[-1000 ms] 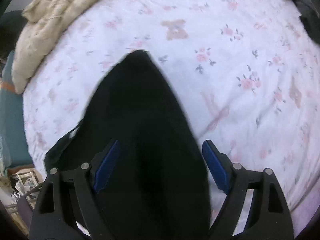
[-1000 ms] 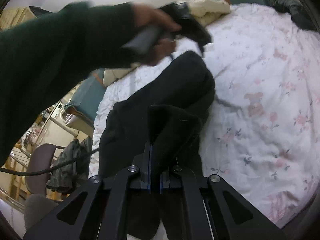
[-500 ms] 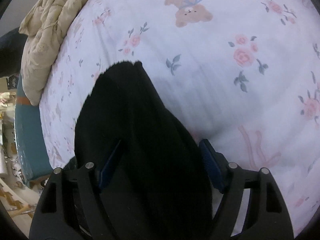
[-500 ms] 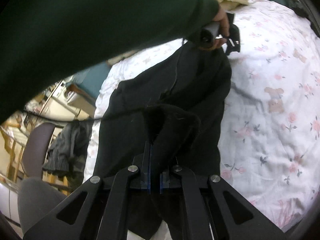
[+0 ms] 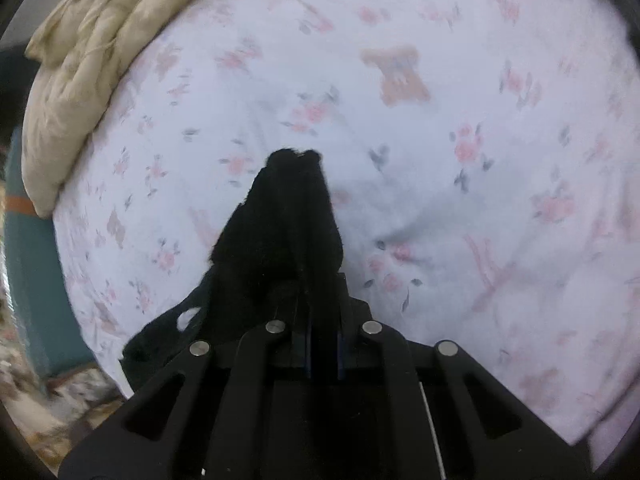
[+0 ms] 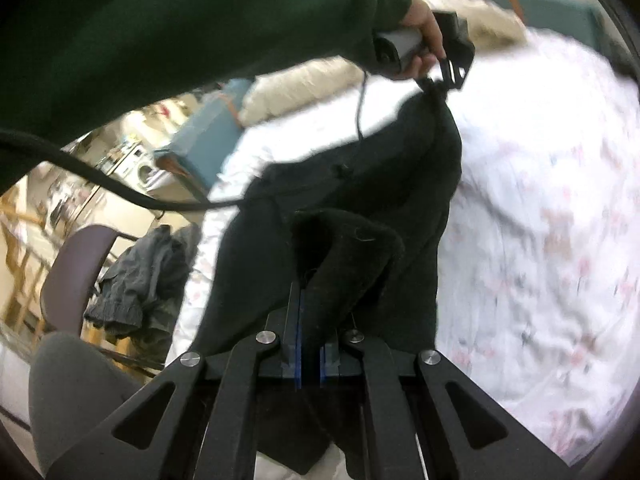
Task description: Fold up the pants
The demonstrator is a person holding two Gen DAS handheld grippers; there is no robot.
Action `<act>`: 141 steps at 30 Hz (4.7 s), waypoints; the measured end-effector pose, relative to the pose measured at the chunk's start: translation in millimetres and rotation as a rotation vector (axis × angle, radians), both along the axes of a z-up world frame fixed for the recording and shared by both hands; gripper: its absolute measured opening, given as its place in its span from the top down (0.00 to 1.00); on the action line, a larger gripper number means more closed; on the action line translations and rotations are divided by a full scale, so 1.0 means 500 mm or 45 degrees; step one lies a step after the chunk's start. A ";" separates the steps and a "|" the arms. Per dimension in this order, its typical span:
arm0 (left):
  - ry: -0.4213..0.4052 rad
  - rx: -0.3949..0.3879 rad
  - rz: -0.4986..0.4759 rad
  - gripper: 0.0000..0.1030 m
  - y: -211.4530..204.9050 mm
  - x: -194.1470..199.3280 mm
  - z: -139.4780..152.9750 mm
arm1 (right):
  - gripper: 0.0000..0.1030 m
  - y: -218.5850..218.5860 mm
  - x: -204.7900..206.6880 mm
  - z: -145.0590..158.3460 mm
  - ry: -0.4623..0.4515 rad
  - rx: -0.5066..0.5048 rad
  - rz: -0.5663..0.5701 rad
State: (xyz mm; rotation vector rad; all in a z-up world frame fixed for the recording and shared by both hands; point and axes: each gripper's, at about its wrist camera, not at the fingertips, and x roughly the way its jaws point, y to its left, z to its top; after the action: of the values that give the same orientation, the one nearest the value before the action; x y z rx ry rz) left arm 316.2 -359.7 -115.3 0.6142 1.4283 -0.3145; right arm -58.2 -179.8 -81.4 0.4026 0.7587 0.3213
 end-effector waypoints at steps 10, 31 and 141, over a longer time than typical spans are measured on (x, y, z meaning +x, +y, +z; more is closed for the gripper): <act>-0.105 -0.127 0.085 0.95 0.287 0.009 0.175 | 0.95 0.166 -0.022 0.089 -0.130 -0.099 0.319; -0.130 -0.600 0.689 0.70 0.880 -0.042 -0.110 | 0.96 0.450 -0.038 -0.077 0.134 -0.473 0.914; -0.416 -0.651 0.433 0.41 0.797 0.026 0.037 | 0.37 -0.066 0.610 -0.206 0.480 0.195 0.080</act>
State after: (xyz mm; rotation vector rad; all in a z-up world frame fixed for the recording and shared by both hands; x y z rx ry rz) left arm 329.1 38.7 -96.9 -0.0014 1.0543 -0.2787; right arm 246.7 -212.9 -184.2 0.5944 1.1209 0.3692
